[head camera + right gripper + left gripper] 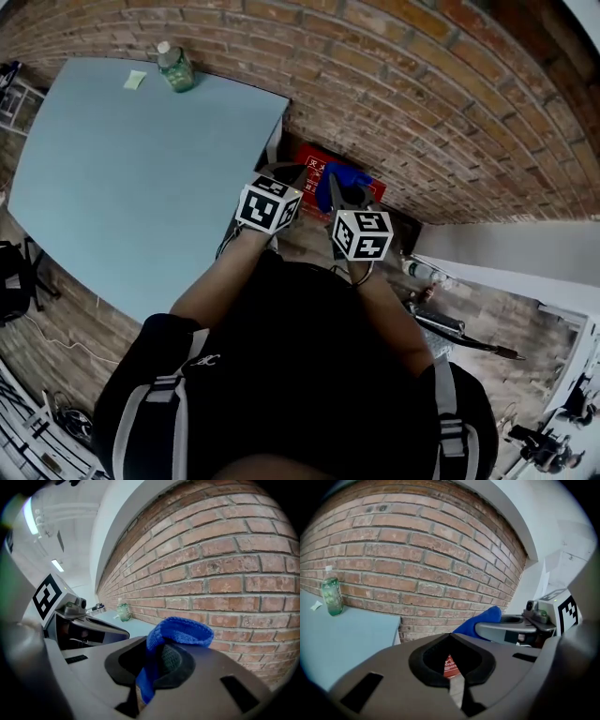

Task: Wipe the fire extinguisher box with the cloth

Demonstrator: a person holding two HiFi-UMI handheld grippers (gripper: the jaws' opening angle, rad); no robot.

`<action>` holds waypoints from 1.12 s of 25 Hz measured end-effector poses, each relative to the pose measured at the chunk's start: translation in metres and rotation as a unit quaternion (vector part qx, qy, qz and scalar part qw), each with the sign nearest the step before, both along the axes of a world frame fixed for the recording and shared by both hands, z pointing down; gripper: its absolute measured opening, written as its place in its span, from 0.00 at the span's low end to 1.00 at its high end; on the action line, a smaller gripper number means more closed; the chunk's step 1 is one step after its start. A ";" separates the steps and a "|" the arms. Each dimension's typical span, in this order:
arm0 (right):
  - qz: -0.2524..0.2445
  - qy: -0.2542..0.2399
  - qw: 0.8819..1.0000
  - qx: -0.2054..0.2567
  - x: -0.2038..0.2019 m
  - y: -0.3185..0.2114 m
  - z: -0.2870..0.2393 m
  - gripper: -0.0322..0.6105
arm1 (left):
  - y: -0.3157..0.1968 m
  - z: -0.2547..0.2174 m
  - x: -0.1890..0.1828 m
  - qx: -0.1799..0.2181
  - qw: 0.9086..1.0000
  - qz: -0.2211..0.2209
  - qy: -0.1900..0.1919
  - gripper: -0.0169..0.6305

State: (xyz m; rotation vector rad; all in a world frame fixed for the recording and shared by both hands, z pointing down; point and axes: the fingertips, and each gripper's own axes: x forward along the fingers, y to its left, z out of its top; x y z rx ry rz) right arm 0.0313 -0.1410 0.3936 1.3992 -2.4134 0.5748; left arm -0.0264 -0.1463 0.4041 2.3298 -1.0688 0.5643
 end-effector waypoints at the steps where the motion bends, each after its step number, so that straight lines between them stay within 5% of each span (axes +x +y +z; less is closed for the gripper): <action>1: 0.002 0.003 1.000 -0.005 -0.004 -0.008 0.004 0.11 | -0.008 0.002 -0.004 -0.003 1.000 0.002 0.003 0.02; 9: -0.026 0.035 0.998 -0.055 -0.026 -0.044 0.048 0.11 | -0.047 0.035 -0.022 -0.036 0.999 -0.003 0.024 0.02; 17: -0.103 0.051 0.988 -0.107 -0.022 -0.062 0.110 0.11 | -0.042 0.094 -0.002 -0.092 0.994 -0.050 0.037 0.02; 28: -0.253 0.113 0.955 -0.111 -0.042 -0.106 0.247 0.11 | -0.019 0.201 -0.008 -0.141 0.980 -0.140 0.021 0.02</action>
